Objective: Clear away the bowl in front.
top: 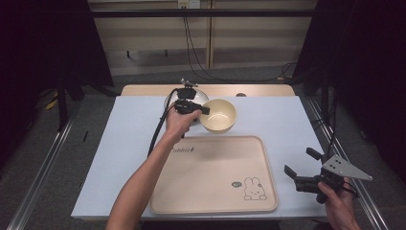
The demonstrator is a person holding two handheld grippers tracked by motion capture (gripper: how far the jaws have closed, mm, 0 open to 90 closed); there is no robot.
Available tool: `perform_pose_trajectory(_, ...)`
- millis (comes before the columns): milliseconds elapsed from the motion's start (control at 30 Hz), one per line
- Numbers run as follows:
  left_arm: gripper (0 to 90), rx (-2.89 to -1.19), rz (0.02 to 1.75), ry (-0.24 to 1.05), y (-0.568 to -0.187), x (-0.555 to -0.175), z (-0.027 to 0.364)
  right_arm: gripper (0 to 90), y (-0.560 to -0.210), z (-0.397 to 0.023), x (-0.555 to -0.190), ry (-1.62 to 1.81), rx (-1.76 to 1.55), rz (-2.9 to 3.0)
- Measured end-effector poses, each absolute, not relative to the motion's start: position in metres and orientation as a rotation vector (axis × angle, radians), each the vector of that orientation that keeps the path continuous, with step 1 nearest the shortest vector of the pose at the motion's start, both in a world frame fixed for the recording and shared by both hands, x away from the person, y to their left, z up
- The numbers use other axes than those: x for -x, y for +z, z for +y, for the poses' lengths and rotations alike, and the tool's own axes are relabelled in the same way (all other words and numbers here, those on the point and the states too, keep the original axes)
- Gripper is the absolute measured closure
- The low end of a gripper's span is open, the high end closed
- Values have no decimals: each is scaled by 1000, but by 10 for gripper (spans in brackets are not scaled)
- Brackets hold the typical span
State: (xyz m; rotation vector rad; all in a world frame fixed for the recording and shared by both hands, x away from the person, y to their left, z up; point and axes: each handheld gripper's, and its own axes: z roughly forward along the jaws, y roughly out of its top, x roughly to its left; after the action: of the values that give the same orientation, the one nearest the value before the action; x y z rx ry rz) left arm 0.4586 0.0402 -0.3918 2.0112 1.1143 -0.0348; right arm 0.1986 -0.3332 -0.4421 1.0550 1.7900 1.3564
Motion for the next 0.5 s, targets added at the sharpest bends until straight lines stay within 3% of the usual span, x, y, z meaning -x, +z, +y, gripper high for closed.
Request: perform_pose_trajectory(500,827,-2053,1024,-70,-391,-444,2,1,-442,-333,-198,1365,-1050,1789)
